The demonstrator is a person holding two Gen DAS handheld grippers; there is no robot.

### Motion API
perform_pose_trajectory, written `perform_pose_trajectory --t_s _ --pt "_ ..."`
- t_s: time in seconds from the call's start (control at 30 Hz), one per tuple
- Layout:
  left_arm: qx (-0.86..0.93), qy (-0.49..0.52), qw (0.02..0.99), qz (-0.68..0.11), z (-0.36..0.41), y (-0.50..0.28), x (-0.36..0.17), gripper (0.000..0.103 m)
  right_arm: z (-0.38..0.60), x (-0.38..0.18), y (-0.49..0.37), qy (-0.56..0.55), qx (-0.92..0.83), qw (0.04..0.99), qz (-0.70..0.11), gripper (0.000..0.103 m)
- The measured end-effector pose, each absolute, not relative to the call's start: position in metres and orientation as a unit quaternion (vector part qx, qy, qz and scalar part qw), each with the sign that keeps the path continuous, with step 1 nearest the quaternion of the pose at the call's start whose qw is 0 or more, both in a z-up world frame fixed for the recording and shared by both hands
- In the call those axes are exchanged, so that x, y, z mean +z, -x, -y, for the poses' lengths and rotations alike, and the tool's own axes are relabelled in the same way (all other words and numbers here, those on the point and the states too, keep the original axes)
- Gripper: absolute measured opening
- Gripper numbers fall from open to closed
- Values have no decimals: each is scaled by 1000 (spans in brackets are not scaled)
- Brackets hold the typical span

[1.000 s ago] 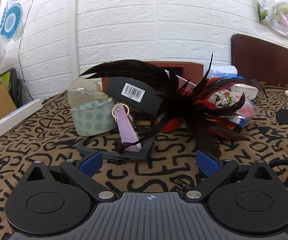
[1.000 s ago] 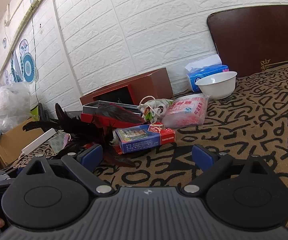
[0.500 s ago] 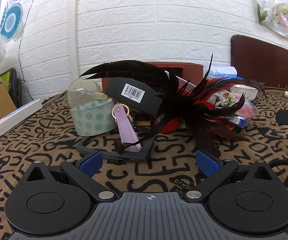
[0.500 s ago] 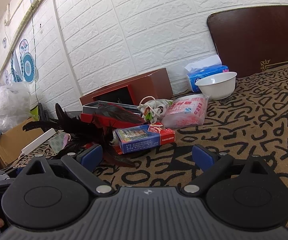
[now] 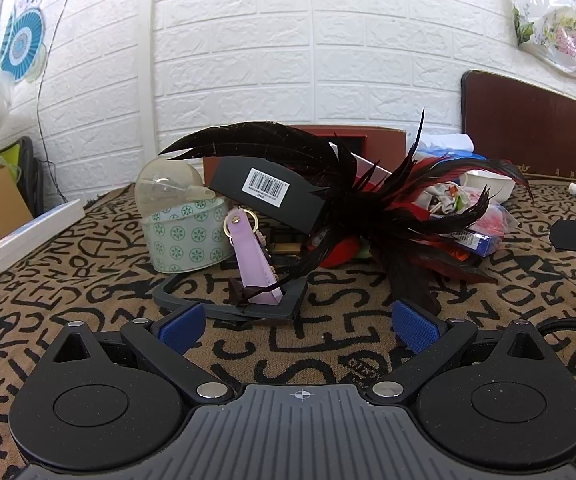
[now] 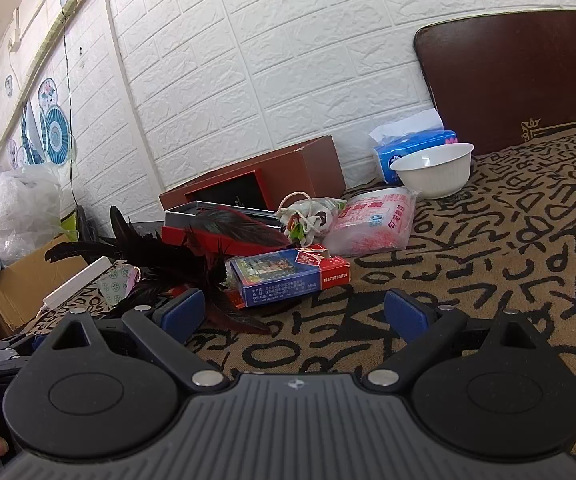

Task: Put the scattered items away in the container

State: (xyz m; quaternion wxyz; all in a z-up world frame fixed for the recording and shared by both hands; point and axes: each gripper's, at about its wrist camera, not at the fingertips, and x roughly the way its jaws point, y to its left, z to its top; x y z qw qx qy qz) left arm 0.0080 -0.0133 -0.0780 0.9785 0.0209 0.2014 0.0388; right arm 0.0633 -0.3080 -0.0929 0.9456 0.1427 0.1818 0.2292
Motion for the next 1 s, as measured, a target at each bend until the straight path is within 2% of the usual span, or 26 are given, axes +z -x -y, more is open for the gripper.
perform_pose_trajectory --t_s 0.37,0.57,0.7,1.0 --pt "46 -28 974 -219 11 -20 -72 103 306 -90 -73 -140 219 945 -200 97" --pt "52 -69 976 -202 15 -49 -63 103 293 -81 -96 -67 215 952 -208 97" --pt "60 -63 964 -252 10 -84 -68 102 279 -74 -111 -1 224 953 -203 97" --pt "43 -48 961 -269 2 -110 -71 102 258 -79 -134 69 246 944 -207 96"
